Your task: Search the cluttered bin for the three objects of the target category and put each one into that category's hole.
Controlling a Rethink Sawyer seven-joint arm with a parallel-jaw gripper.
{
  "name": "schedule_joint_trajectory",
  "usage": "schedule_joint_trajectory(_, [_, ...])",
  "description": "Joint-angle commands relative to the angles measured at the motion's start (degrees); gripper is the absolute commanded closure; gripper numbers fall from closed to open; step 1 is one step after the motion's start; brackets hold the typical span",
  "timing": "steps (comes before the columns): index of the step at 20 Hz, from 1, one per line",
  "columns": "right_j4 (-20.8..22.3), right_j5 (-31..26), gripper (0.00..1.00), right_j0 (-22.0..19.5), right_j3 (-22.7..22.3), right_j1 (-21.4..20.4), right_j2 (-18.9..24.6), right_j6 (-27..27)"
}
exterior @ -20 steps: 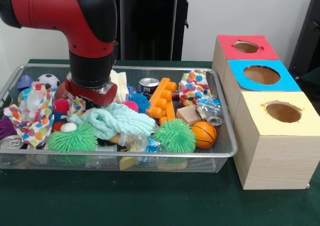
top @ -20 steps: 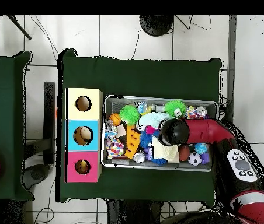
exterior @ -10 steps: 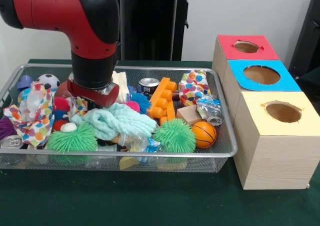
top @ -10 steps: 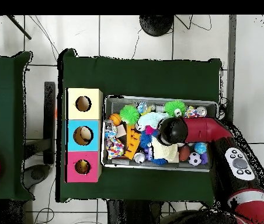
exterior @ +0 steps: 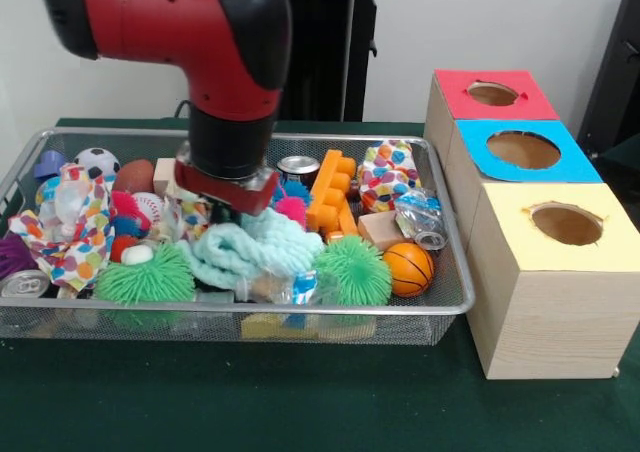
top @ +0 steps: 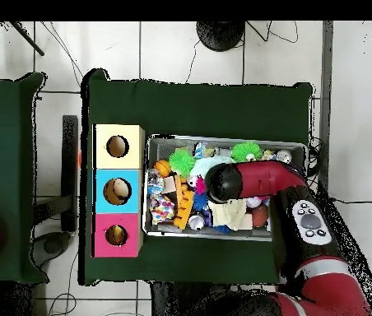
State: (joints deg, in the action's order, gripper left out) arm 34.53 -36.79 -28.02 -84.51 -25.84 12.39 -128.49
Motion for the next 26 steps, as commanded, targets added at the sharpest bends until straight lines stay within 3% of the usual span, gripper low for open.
schedule_joint_trajectory(1, [-3.3,5.3,1.0,4.8,0.0,3.1,1.5,-7.8])
schedule_joint_trajectory(9, [-7.0,4.7,1.0,6.8,-1.7,3.0,0.9,-9.3])
schedule_joint_trajectory(26, [-16.1,11.1,1.0,11.6,-5.4,5.3,-3.0,-14.6])
